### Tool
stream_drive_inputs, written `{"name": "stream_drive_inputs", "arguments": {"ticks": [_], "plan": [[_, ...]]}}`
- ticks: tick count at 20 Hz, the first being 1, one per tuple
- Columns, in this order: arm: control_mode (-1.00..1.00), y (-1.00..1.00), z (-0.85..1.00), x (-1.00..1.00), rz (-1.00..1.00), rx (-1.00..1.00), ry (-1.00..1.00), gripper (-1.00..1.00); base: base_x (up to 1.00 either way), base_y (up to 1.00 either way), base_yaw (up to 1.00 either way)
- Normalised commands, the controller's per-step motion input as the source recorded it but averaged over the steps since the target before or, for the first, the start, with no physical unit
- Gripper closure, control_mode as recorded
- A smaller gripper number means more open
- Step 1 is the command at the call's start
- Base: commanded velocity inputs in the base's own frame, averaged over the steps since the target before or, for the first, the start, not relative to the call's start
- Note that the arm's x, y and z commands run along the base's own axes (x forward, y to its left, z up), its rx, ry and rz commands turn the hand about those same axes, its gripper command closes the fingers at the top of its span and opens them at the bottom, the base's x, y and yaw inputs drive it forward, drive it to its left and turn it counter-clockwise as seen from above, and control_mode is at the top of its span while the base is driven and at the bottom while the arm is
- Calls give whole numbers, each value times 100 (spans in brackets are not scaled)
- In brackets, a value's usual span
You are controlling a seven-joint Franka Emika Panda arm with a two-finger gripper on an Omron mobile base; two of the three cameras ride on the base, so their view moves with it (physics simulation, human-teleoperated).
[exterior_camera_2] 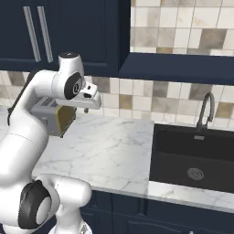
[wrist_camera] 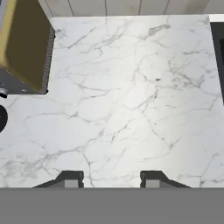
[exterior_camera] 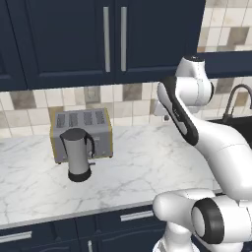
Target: Navigate to the toaster oven.
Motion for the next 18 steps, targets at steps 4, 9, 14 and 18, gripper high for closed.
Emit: {"name": "stream_drive_inputs", "arguments": {"ticks": [4,9,14,18], "plan": [[100,0,0,0,0,0,0,-100,-7,0,0],[100,0,0,0,0,0,0,-100,-75,-5,0],[100,0,0,0,0,0,0,-100,-88,-10,0],[100,0,0,0,0,0,0,-100,-53,-10,7]]}}
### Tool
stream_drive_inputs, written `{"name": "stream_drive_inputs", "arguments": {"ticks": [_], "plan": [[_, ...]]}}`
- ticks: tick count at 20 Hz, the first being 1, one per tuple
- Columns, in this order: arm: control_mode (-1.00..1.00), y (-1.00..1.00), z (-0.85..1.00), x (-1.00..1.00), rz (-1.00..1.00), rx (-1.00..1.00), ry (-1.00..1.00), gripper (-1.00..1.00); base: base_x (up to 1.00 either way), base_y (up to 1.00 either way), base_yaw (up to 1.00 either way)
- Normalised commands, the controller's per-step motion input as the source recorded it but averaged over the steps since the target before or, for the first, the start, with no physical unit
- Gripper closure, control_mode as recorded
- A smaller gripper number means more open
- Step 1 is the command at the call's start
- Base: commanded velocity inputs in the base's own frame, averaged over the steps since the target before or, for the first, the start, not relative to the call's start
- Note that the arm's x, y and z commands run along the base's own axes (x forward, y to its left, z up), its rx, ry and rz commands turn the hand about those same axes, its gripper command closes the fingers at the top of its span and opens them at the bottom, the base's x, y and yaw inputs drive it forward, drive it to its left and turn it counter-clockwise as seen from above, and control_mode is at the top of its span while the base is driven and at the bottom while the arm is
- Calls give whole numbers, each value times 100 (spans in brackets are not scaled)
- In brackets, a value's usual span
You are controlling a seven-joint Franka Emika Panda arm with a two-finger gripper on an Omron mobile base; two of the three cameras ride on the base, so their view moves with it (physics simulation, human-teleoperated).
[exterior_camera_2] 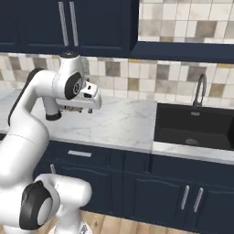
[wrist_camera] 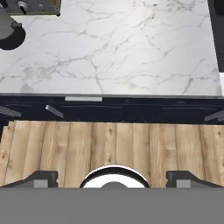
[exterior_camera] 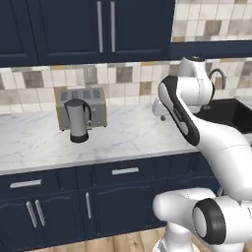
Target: Navigate to the toaster oven.
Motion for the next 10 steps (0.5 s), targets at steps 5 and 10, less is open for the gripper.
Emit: {"name": "stream_drive_inputs", "arguments": {"ticks": [5,10], "plan": [[100,0,0,0,0,0,0,-100,-28,-1,26],[100,0,0,0,0,0,0,-100,-36,0,52]]}}
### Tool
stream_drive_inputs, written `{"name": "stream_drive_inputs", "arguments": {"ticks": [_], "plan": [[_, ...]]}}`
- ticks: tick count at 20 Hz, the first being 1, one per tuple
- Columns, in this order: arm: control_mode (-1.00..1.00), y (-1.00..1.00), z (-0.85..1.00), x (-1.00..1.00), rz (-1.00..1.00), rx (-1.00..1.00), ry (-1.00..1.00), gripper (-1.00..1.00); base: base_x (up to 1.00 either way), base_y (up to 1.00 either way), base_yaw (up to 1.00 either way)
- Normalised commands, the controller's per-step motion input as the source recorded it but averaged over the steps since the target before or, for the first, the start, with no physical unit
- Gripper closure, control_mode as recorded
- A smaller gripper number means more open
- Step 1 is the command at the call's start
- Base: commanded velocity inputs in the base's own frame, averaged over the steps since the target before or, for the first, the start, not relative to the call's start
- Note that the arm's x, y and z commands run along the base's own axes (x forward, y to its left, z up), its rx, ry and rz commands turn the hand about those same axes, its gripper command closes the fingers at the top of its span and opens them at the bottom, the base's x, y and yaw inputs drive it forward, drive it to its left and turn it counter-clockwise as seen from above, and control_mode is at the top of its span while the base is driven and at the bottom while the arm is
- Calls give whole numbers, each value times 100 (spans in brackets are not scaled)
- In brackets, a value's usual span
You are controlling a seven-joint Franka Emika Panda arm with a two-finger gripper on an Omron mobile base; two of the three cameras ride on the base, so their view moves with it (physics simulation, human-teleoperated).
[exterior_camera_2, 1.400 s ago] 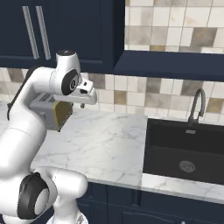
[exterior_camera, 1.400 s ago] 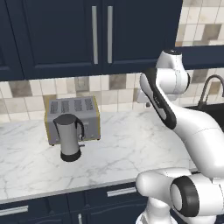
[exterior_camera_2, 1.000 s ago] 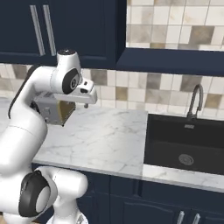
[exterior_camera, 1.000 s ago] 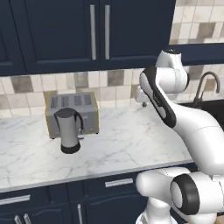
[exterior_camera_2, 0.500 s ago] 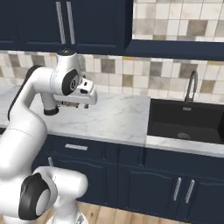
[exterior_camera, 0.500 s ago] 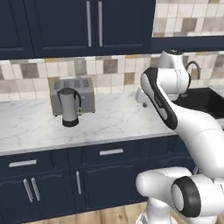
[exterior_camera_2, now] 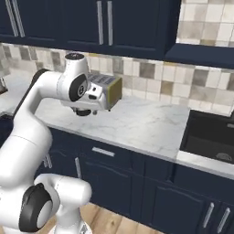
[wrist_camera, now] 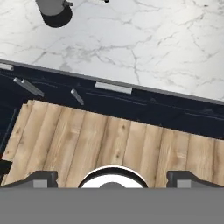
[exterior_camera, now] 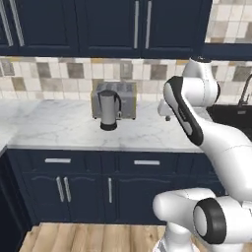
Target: Navigate to the toaster oven.
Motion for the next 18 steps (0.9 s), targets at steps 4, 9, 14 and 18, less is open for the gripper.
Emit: {"name": "stream_drive_inputs", "arguments": {"ticks": [4,9,14,18], "plan": [[100,0,0,0,0,0,0,-100,-43,0,64],[100,0,0,0,0,0,0,-100,-50,-5,80],[100,0,0,0,0,0,0,-100,-45,-7,93],[100,0,0,0,0,0,0,-100,-36,-3,100]]}}
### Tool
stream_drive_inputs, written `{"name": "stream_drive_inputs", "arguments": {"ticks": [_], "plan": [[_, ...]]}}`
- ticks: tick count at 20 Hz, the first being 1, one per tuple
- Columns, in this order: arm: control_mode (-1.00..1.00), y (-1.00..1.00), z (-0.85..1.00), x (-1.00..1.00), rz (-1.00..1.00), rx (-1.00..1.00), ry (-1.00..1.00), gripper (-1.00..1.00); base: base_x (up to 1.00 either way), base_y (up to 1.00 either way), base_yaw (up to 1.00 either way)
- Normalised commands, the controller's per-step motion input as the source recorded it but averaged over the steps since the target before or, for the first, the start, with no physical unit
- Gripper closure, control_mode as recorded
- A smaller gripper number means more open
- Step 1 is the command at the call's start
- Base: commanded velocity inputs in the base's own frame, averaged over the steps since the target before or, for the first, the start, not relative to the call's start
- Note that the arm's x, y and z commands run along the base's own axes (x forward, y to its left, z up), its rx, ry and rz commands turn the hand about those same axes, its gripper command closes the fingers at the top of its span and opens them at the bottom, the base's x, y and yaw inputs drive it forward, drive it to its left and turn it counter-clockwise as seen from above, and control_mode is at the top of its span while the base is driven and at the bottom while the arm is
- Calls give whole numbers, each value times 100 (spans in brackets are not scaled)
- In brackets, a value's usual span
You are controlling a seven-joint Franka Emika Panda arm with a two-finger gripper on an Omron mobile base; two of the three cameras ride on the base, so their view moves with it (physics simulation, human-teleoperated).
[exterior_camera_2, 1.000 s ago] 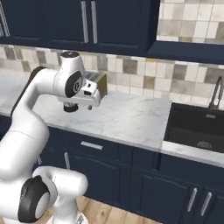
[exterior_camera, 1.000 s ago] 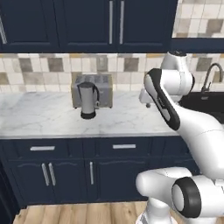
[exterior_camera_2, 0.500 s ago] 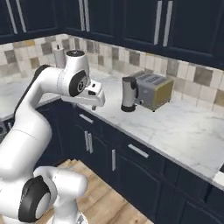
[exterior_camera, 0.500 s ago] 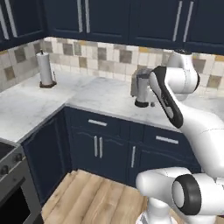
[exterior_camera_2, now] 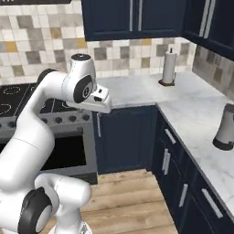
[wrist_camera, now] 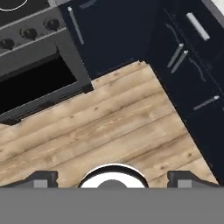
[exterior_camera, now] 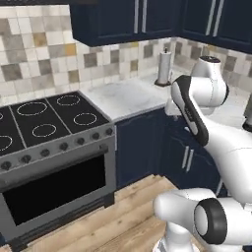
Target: Navigate to the toaster oven.
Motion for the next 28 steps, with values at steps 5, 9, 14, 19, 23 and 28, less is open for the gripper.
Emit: {"name": "stream_drive_inputs", "arguments": {"ticks": [5,9,14,19,23,28], "plan": [[100,0,0,0,0,0,0,-100,-22,0,100],[100,0,0,0,0,0,0,-100,-21,0,100],[100,0,0,0,0,0,0,-100,4,10,67],[100,0,0,0,0,0,0,-100,53,86,2],[100,0,0,0,0,0,0,-100,70,100,-8],[100,0,0,0,0,0,0,-100,93,80,-18]]}}
